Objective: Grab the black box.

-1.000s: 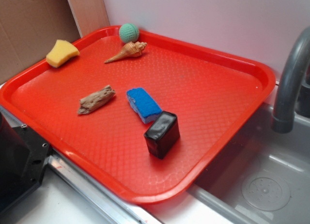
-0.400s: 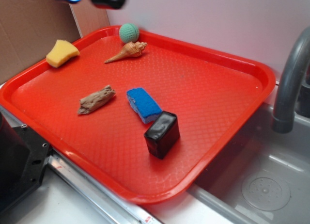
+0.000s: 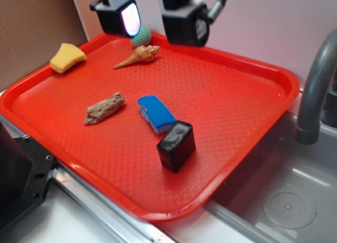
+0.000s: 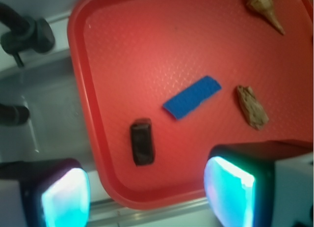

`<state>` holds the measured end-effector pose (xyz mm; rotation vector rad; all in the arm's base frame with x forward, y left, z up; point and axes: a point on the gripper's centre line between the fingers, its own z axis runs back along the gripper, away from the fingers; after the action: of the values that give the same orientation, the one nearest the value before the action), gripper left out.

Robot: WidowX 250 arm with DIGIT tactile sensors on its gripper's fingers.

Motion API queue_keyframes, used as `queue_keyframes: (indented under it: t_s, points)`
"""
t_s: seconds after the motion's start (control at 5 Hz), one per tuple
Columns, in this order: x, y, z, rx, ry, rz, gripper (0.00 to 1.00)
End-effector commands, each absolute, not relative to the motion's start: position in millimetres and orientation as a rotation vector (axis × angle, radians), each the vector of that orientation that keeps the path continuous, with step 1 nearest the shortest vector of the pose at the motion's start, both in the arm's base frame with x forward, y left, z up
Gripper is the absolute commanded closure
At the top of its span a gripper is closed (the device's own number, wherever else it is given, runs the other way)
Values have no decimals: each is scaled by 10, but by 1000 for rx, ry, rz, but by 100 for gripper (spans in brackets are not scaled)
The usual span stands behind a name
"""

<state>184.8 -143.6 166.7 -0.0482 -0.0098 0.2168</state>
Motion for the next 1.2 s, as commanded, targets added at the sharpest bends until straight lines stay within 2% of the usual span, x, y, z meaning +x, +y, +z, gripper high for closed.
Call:
queue_keyframes:
  t_s: [0.0, 0.2, 0.4, 0.6, 0.8, 1.0]
  points:
    - [1852, -1191, 1139, 26, -62, 106, 0]
    - [2019, -1362, 893, -74, -100, 29, 0]
    - [2090, -1529, 825, -183, -113, 40, 0]
    - [2105, -1741, 773, -260, -57, 53, 0]
    - [2013, -1772, 688, -195, -7, 35, 0]
    - [1978, -1707, 655, -223, -17, 32, 0]
